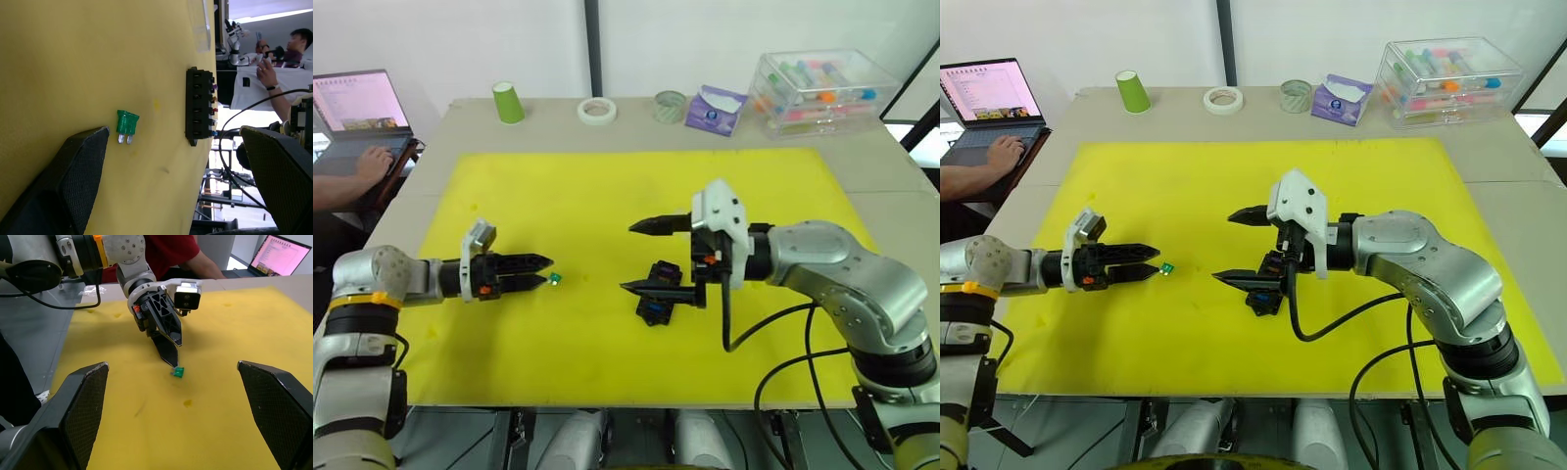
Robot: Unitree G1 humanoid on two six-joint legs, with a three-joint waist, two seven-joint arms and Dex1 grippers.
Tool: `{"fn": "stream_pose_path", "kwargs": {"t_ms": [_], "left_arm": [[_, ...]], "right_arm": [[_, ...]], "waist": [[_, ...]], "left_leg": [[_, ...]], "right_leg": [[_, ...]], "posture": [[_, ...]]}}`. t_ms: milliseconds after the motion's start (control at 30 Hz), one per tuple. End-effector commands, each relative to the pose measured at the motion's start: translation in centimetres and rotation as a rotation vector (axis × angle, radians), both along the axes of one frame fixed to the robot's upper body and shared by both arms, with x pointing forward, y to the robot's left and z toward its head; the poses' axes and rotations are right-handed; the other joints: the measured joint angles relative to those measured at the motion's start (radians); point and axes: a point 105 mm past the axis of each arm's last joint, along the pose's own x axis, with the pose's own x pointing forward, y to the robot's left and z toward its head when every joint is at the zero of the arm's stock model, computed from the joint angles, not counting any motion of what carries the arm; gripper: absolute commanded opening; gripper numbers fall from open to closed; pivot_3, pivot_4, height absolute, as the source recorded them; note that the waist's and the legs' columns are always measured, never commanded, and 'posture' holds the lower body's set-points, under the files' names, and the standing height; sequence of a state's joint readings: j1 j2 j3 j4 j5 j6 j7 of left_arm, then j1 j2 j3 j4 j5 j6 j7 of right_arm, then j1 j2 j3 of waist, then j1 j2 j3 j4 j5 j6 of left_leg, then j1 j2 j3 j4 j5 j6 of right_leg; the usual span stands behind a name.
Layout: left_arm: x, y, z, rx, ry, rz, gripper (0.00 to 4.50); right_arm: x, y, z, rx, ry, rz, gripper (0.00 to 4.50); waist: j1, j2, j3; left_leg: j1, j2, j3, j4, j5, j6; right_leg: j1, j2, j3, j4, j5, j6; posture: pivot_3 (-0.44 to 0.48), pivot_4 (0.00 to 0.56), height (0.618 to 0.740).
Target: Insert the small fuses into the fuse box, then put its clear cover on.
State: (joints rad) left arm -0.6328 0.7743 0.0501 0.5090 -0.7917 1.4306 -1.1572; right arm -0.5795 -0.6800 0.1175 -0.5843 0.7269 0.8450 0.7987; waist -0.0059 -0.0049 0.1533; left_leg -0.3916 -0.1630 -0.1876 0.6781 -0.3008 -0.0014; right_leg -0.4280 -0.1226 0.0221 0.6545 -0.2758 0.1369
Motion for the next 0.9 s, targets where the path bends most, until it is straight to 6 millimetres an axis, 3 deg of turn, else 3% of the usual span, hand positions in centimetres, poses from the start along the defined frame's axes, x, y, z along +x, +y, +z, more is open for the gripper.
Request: {"fn": "stream_pose_path", "kwargs": {"t_ms": [33,333,700,800,900], "left_arm": [[0.4,-0.2,-0.1,0.018,-0.011,-0.004,4.5],[0.5,-1.6,-0.4,0.006,-0.008,-0.049,4.5],[0.4,-2.1,-1.0,0.025,-0.016,-0.079,4.5],[0.5,-2.2,-1.3,0.042,-0.022,-0.074,3.86],[0.6,-2.0,-1.5,0.054,-0.02,-0.068,2.76]], "right_arm": [[-0.5,0.2,1.2,0.023,-0.047,0.018,4.45],[-0.3,-0.1,-0.1,0.007,-0.031,0.003,4.45],[-0.5,-0.2,0.2,-0.006,-0.036,0.005,4.45],[-0.3,-0.3,0.3,-0.01,-0.036,0.001,4.5],[-0.2,-0.3,0.4,-0.014,-0.038,-0.002,4.5]], "waist": [[0.0,0.0,0.0],[0.018,0.0,0.0],[0.019,0.0,0.0],[0.019,0.0,0.0],[0.019,0.0,0.0]], "left_leg": [[0.0,0.0,0.0,0.0,0.0,0.0],[0.0,-0.001,0.0,0.001,0.0,0.0],[0.0,-0.001,0.0,0.002,0.0,0.0],[0.0,-0.001,0.0,0.002,0.0,0.0],[0.0,-0.001,0.0,0.002,0.0,0.0]], "right_leg": [[0.0,0.0,0.0,0.0,0.0,0.0],[0.0,0.0,0.0,0.0,0.0,0.0],[0.001,0.0,0.0,0.0,0.0,0.0],[0.001,-0.001,0.0,0.0,0.0,0.0],[0.001,-0.001,0.0,0.0,0.0,0.0]], "posture": [[0.0,0.15,0.74],[0.0,0.15,0.74],[0.0,0.15,0.74],[0.0,0.15,0.74],[0.0,0.15,0.74]]}}
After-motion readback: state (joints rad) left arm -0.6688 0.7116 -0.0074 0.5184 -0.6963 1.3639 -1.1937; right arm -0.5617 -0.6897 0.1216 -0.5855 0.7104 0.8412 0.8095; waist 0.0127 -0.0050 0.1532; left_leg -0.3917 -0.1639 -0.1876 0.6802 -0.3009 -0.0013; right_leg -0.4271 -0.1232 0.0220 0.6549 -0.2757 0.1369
